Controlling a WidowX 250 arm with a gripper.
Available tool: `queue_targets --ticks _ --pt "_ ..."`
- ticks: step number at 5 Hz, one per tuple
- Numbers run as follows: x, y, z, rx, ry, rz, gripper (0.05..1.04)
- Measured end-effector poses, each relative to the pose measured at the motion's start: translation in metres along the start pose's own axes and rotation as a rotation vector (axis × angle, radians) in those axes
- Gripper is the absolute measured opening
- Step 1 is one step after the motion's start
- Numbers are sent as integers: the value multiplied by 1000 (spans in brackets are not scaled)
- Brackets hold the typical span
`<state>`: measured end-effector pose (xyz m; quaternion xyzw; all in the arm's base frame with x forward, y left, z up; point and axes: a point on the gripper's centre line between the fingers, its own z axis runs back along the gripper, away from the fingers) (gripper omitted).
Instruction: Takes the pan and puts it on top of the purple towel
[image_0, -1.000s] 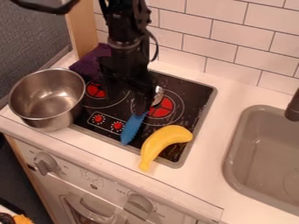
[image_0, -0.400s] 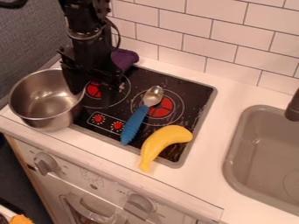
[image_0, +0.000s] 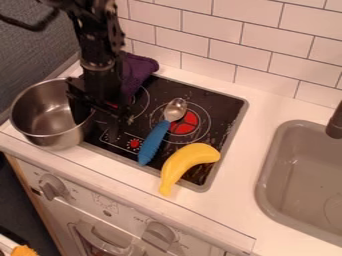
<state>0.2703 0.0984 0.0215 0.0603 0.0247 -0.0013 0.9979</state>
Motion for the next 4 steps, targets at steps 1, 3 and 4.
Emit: queue_targets --ticks 1,3,4 --pt "6 1 -4 -2 -3 -5 943" --pt "1 2 13 -36 -45 1 363" --pt "-3 4 33 -48 -93 5 155"
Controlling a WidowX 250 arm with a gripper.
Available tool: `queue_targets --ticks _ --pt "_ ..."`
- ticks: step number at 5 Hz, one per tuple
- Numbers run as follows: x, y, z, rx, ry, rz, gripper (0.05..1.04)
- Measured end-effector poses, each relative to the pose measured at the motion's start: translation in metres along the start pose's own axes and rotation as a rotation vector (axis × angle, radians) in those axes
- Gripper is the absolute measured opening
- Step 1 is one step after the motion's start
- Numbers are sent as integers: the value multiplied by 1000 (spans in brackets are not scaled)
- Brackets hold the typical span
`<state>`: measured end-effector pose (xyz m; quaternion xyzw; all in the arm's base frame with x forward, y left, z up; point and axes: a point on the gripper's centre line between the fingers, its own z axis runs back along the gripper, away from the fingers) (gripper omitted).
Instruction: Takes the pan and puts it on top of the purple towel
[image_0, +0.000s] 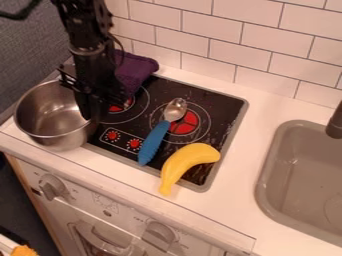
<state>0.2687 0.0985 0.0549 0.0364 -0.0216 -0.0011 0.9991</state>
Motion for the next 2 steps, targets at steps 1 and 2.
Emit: queue_targets --ticks 1,2 --pt "9 2 19 0 -13 -3 56" --pt "38 3 36 24 -40 -10 49"
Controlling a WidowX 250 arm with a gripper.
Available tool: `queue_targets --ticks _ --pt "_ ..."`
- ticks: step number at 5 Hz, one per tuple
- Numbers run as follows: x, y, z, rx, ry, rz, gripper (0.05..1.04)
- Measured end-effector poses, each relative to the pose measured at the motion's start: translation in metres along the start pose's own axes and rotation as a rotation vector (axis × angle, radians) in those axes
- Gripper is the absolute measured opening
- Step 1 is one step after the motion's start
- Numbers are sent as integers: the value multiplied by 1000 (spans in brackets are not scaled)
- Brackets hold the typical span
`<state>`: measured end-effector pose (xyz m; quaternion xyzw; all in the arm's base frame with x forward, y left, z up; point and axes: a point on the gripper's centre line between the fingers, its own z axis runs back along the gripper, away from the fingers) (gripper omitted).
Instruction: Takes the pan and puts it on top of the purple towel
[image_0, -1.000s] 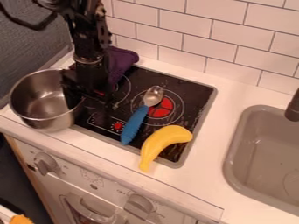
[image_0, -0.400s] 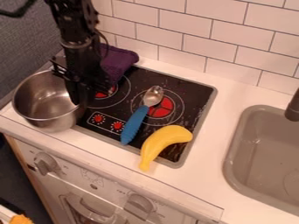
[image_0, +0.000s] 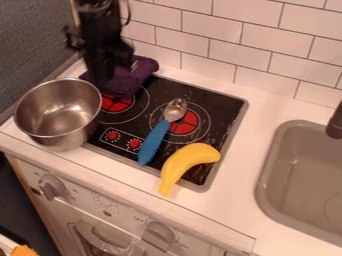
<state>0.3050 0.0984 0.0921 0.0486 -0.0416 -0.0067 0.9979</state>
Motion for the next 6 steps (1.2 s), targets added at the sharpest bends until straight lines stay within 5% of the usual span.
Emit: queue_targets --ticks 1,2,4,5,6 --pt "11 1 1 14 8 8 64" --pt "-2 -13 -11 25 52 -19 219" --pt "-30 -15 -26 53 88 -11 788" --pt "-30 -12 -50 55 143 -2 1000" --pt "-26 -11 -67 54 177 5 958"
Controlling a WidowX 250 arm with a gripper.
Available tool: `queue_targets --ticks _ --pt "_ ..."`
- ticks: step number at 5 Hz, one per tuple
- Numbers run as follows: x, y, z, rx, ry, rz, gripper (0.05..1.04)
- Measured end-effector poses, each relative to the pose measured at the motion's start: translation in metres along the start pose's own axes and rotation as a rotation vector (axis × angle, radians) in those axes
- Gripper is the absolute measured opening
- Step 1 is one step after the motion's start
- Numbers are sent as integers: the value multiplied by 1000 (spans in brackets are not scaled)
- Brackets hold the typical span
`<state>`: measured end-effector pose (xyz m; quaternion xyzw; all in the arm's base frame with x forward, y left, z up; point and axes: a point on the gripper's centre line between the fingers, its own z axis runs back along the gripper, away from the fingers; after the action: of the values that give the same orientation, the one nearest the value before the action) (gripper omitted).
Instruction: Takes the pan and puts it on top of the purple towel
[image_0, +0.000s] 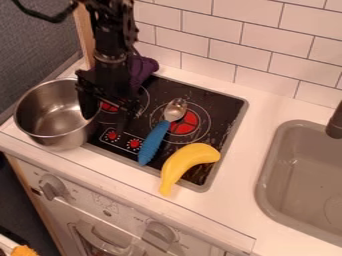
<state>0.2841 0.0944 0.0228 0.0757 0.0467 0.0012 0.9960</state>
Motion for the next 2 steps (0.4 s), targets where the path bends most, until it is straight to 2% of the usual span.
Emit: queue_targets --ticks 2 --pt "4 -6 -8 -6 23 -11 399"
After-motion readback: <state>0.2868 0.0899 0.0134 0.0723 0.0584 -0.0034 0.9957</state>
